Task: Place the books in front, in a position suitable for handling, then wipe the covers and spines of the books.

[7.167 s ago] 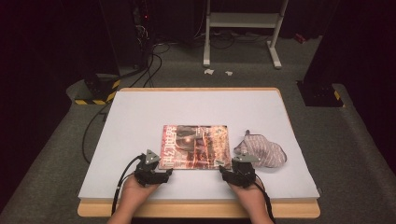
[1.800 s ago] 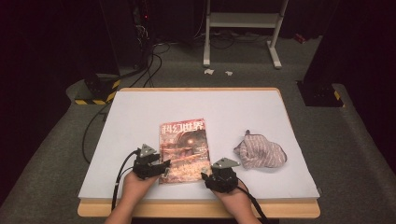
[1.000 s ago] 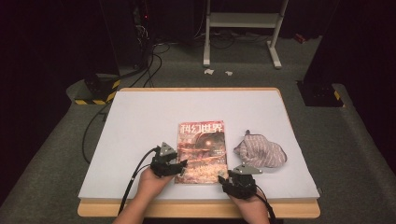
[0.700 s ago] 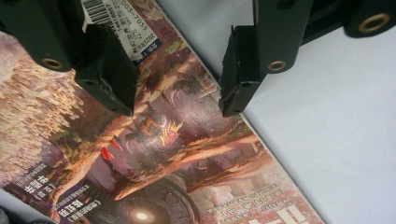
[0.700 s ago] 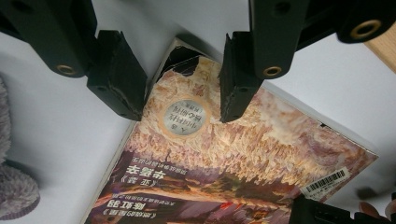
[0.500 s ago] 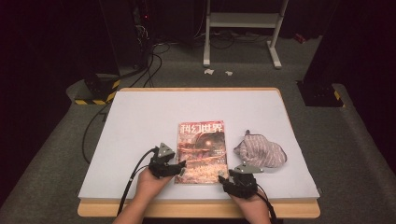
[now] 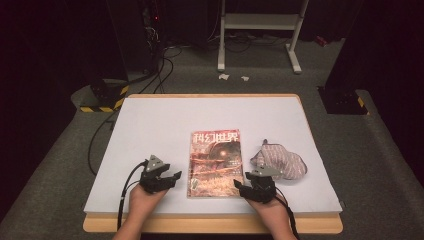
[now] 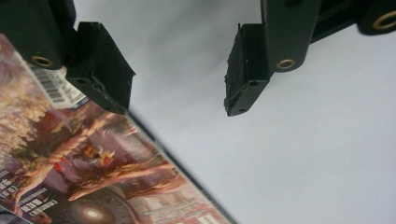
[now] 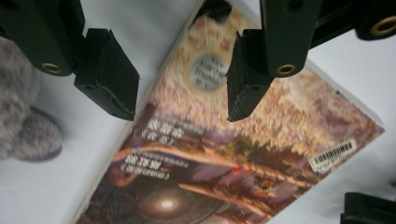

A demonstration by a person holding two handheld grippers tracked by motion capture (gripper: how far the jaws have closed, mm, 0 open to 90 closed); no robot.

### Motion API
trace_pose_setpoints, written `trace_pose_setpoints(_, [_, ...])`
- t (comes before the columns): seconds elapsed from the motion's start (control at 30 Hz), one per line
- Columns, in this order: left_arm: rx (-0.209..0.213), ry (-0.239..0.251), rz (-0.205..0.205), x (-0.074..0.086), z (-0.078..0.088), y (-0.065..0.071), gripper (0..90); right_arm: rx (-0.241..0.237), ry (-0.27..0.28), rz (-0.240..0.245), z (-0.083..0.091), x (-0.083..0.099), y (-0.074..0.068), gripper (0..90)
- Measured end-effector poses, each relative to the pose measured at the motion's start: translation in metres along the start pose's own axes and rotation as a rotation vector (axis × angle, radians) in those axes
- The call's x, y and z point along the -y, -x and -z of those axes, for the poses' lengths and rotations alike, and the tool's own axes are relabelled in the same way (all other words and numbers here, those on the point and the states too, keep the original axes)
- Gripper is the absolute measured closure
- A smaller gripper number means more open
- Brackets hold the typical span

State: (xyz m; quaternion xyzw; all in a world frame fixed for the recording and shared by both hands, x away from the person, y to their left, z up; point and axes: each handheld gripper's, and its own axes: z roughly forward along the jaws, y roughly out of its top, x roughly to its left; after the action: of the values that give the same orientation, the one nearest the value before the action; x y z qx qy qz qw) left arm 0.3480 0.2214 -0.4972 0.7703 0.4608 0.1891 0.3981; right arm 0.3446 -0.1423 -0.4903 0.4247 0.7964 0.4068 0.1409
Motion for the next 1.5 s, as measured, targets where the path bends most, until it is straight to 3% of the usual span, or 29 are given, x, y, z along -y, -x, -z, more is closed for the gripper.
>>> trace_pose_setpoints(0.13, [-0.051,0.020,0.028,0.012,0.018,-0.015,41.2,-0.005,0.031,0.037,-0.008,-0.012,0.000,43.8])
trace_pose_setpoints(0.27, [-0.058,0.041,0.050,0.017,0.027,-0.023,39.6,0.001,0.056,0.091,-0.012,-0.017,0.000,38.2])
trace_pose_setpoints(0.53, [-0.040,0.067,0.007,0.018,0.033,-0.025,33.2,0.037,0.087,0.107,-0.008,-0.024,0.006,35.6])
trace_pose_setpoints(0.8, [-0.032,0.034,-0.033,0.013,0.023,-0.023,31.6,0.063,0.125,0.075,0.009,-0.027,0.020,32.6])
trace_pose_setpoints(1.03, [-0.020,0.030,-0.014,0.010,0.023,-0.021,31.0,0.096,0.155,0.069,0.026,-0.029,0.030,29.8])
trace_pose_setpoints(1.13, [-0.027,0.027,-0.016,0.010,0.022,-0.021,30.8,0.123,0.189,0.064,0.040,-0.031,0.040,28.8])
trace_pose_setpoints(1.17, [-0.032,0.023,-0.015,0.010,0.021,-0.019,30.6,0.164,0.208,0.061,0.050,-0.031,0.048,27.8])
trace_pose_setpoints(1.5, [-0.028,0.014,-0.030,0.009,0.017,-0.016,29.6,0.251,0.205,-0.026,0.072,-0.021,0.089,24.0])
